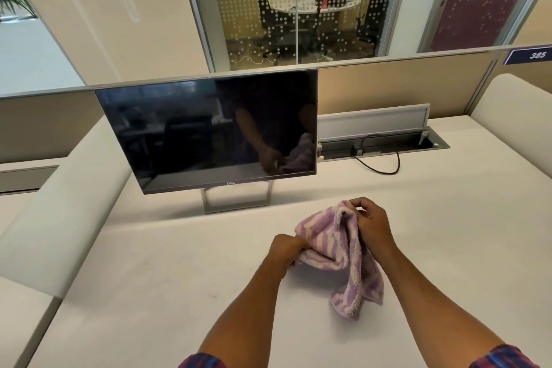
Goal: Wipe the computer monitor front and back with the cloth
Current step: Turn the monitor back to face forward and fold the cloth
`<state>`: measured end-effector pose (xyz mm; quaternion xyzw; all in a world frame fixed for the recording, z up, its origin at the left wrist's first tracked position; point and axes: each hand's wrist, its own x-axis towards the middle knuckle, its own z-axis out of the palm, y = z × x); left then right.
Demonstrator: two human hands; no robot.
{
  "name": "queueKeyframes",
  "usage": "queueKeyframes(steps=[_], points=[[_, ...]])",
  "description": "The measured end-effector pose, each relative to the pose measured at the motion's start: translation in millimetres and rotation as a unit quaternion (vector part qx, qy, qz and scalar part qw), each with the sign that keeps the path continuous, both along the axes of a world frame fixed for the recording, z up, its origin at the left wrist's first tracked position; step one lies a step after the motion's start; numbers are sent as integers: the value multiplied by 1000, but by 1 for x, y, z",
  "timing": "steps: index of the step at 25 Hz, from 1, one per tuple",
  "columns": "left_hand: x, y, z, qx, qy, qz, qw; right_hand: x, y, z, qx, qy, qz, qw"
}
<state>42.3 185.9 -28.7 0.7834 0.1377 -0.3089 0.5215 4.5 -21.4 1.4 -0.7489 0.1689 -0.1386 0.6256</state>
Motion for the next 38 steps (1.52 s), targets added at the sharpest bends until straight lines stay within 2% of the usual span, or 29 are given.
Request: queueKeyframes(steps=[4, 8, 10, 11, 13, 16, 18, 21, 24, 28, 31, 33, 35, 38], points=[[13, 33, 9, 133, -105, -32, 985, 11, 12, 5, 17, -46, -16, 999], [17, 40, 20, 170, -150, -22, 974, 22, 32, 14, -35, -52, 24, 998], [15, 42, 26, 192, -212, 6, 958, 25, 41, 19, -40, -52, 19, 998], [12, 44, 27, 180, -259, 10, 949, 27, 44, 22, -38, -54, 13, 998], [3, 44, 33, 111, -334, -48, 935, 32, 49, 26, -26, -54, 2, 998], [-21, 29, 44, 89, -375, -160, 909, 41, 55, 30, -7, -26, -3, 1000], [-23, 21, 34, 94, -363, -178, 910, 44, 58, 31, 2, -11, -11, 1000], [-18, 21, 21, 70, -339, -131, 929, 42, 62, 34, -35, 14, -7, 999], [-11, 27, 21, 14, -309, -92, 947, 41, 61, 36, -134, -8, 95, 986], [7, 43, 30, -37, -213, -119, 969, 46, 46, 39, -265, -48, 283, 921], [18, 54, 48, -37, -148, -178, 972, 47, 42, 43, -365, -39, 365, 856], [25, 61, 57, -39, -98, -194, 975, 47, 45, 42, -414, -76, 403, 813], [30, 68, 63, -41, -43, -196, 979, 44, 51, 43, -396, -90, 424, 809], [31, 79, 70, -2, -2, -195, 981, 32, 64, 56, -275, -4, 452, 848]])
